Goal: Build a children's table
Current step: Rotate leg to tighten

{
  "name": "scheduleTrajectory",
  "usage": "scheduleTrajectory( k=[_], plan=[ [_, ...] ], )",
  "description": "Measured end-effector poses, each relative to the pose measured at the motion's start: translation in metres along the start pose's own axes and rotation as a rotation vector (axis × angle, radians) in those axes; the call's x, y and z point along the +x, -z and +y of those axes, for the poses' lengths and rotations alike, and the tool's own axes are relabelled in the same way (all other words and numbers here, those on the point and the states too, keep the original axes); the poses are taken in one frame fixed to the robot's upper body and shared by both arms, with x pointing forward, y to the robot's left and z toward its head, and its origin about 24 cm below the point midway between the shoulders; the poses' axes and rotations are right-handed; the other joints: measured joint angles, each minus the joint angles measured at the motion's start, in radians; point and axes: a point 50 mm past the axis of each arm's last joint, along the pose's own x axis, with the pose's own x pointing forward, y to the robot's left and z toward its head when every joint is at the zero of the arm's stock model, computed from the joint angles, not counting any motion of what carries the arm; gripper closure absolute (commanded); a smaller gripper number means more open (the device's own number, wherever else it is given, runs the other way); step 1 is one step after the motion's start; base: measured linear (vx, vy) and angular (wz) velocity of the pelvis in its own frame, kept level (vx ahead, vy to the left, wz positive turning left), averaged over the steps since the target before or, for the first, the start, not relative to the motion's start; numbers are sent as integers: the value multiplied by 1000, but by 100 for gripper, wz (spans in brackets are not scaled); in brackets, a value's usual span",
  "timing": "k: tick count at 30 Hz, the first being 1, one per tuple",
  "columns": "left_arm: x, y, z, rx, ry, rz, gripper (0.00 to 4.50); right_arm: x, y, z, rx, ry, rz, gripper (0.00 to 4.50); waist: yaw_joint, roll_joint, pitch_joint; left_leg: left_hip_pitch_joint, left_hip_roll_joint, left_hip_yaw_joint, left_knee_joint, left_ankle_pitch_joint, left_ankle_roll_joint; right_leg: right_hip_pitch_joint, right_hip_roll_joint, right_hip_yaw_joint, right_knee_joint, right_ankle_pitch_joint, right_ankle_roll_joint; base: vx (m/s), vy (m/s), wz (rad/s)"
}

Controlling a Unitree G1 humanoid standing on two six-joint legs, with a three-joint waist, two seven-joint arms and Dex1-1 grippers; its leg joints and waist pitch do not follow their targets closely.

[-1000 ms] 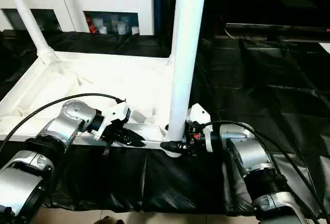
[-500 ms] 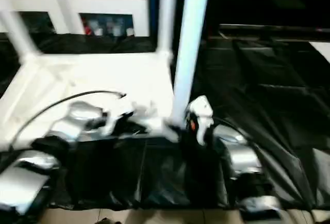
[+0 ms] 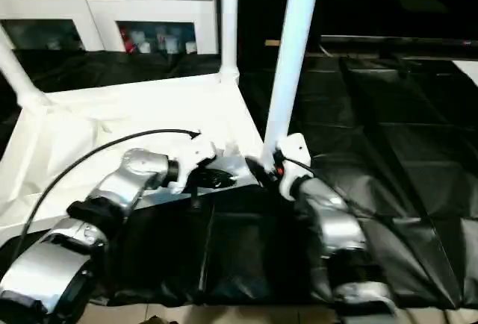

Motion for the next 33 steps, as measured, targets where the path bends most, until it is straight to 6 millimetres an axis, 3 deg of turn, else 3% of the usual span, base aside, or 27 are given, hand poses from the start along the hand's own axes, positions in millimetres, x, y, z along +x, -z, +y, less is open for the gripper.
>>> scheduleTrajectory(
  k=[10, 17, 22, 29, 33],
  plan=[
    [-24, 10, -6, 14, 222, 7, 450, -33, -4, 1, -113, -490, 102, 68, 20, -2, 1, -4, 3, 1, 2, -1, 2, -2, 1, -4, 2, -6, -1, 0, 0, 0],
    [-33, 14, -8, 32, 305, 37, 450, -36, -3, 8, -97, -628, 133, 142, 32, -4, 2, -3, 3, 1, 4, -1, 2, 0, 0, -3, 3, -5, -3, 0, 0, 0],
    [-34, 14, -8, 34, 319, 44, 450, -35, -3, 10, -84, -640, 135, 175, 32, -4, 3, -3, 4, 1, 4, -1, 1, -1, 0, -3, 4, -5, -3, 0, 0, 0],
    [-36, 16, -7, 28, 302, 47, 450, -33, -1, 12, -66, -604, 115, 180, 32, -4, 2, -3, 4, 1, 4, -1, 1, 0, 1, -4, 4, -5, -3, 0, 0, 0],
    [-30, 15, 2, -9, 121, 36, 450, -15, 2, 8, 7, -302, 43, 180, 17, -4, 2, 2, 3, 1, 4, 0, 0, 2, 1, -3, 4, -3, -6, 0, 0, 0]
  ],
)
